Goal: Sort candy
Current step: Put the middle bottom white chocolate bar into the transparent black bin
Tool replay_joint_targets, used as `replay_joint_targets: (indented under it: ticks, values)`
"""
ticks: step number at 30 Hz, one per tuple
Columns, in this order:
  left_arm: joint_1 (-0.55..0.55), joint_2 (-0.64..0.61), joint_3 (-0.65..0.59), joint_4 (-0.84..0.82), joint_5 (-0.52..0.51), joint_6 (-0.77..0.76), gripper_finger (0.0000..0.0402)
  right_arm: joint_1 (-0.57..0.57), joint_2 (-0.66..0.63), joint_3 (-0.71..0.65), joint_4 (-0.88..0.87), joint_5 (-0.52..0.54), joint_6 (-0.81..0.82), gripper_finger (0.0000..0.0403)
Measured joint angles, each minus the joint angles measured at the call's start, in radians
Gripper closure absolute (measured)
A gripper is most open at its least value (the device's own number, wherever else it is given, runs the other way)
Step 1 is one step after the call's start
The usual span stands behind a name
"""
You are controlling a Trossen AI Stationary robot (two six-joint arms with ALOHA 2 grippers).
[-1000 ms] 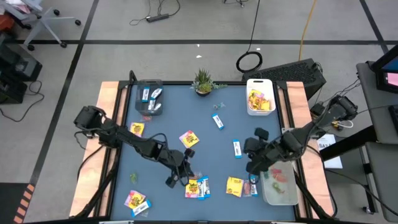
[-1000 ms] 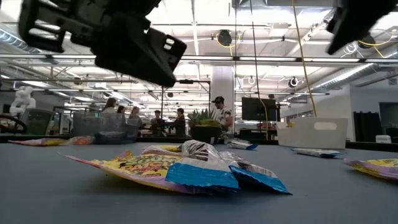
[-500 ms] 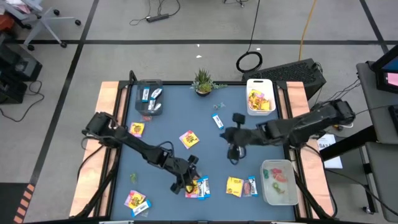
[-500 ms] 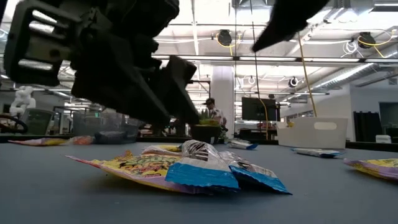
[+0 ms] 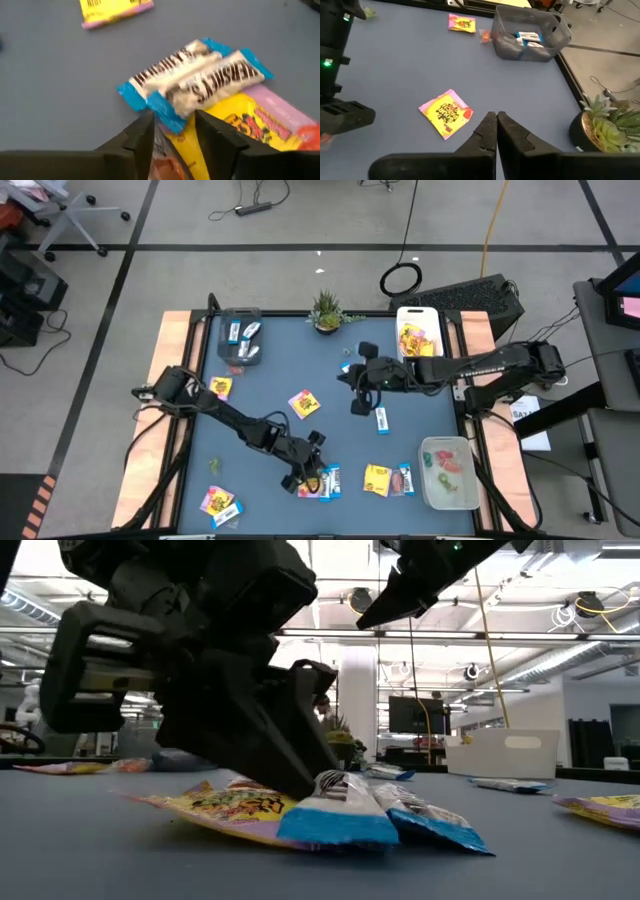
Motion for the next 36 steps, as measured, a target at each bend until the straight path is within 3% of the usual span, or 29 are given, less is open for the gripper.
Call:
replay_joint_targets:
  ticks: [11, 21, 32, 36]
  values:
    - [0.0, 0.0, 0.0, 0.011, 0.01, 0.008, 0.0394, -0.008, 0.0, 0.0, 0.013, 0.0, -0.018, 0.0402]
    - [0.0, -0.06, -0.002, -0.034, -0.046, 0.027, 0.0399, -0.007, 0.0, -0.01, 0.019, 0.001, -0.018, 0.0402]
    - [0.006, -0.311, -0.001, -0.339, -0.231, -0.024, 0.0401, -0.008, 0.0, -0.09, 0.036, 0.006, 0.006, 0.0403]
    - [0.024, -0.346, -0.001, -0.395, -0.211, -0.129, 0.0398, -0.008, 0.0, -0.09, 0.043, 0.006, 0.002, 0.0403]
